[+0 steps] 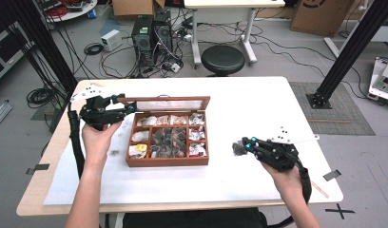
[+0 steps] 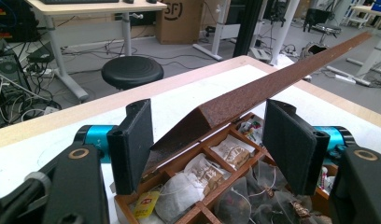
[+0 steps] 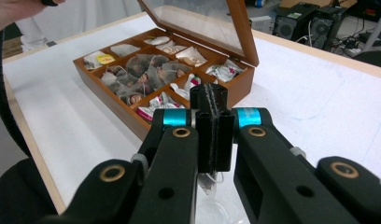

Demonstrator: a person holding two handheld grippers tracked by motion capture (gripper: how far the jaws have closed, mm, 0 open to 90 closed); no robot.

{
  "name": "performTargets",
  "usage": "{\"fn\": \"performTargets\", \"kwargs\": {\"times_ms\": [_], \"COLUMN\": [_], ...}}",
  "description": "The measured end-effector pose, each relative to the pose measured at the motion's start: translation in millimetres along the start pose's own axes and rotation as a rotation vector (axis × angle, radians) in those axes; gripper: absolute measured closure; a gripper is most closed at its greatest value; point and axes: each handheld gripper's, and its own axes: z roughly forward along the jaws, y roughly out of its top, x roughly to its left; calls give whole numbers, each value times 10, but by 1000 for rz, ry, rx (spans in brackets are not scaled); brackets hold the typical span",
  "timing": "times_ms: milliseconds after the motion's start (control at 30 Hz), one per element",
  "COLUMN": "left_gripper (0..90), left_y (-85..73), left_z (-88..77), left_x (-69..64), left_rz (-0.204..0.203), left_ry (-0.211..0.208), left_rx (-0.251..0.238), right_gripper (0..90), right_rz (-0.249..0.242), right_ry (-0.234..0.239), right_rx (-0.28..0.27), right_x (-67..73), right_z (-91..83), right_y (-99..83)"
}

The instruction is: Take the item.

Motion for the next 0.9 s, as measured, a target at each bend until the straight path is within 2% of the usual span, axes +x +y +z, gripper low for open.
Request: {"fn": "performTargets", "kwargs": {"times_ms": [467,900], "left_gripper": [341,341], "left_y": [0,-1], "left_z": [-2,-4], "left_x": [-1,-3], "left_rz": [1,4], "left_ry": [0,0], "left_rx": [1,3], "right_gripper": [900,900], "right_rz": [10,22], "right_ry": [-5,-11], "right_rx": [24,43], "right_x": [-40,-51], "right_z": [31,77], "right_y": [-141,-199]}}
